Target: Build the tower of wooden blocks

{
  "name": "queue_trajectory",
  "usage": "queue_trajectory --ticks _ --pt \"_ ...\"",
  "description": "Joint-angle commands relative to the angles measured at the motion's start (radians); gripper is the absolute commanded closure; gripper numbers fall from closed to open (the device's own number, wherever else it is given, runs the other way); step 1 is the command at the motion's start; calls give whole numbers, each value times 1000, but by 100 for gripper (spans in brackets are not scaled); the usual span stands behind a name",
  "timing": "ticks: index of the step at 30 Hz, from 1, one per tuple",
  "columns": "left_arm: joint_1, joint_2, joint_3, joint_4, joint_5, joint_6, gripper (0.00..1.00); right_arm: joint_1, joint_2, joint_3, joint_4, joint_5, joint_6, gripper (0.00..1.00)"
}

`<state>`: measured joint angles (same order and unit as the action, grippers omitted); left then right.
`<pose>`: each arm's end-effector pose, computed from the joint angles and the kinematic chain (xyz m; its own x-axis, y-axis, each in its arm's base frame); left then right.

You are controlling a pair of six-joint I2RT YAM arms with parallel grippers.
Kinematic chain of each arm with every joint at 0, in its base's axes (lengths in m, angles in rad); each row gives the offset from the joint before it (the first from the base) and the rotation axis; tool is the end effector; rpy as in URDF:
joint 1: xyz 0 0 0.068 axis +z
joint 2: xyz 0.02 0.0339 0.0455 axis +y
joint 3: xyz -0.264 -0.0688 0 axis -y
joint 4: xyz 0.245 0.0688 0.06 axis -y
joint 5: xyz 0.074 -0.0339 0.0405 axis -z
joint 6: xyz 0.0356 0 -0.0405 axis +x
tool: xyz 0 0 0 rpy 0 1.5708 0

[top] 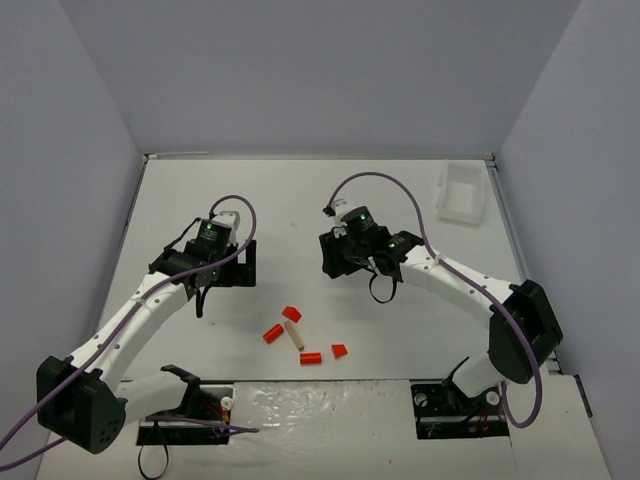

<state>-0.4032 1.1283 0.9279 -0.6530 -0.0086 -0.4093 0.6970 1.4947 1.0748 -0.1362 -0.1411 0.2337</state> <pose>0.2126 -0.0904 0.2795 -0.7899 -0.0957 -0.6057 0.0793 0.9635 -0.2557 0.2582 0.2227 0.2740 -0.5621 -0.1716 -0.8090 -0.6136 0.7424 0.2689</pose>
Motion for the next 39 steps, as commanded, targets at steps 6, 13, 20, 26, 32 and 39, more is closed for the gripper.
queue_trajectory --ticks 6,13,20,26,32,39 --pt "27 19 124 -118 -69 -110 8 168 57 -10 15 -183 -69 56" --pt "45 27 136 -160 -74 -138 8 271 142 12 17 -237 -69 56" --pt "51 12 139 -167 -78 -137 8 329 228 44 17 -257 -69 57" --pt "58 -2 141 -177 -79 -135 8 347 278 69 17 -240 -56 59" --pt "65 -12 137 -189 -79 -131 8 363 320 89 17 -234 -58 63" --pt "79 -25 137 -189 -80 -123 8 365 330 98 16 -224 -60 73"
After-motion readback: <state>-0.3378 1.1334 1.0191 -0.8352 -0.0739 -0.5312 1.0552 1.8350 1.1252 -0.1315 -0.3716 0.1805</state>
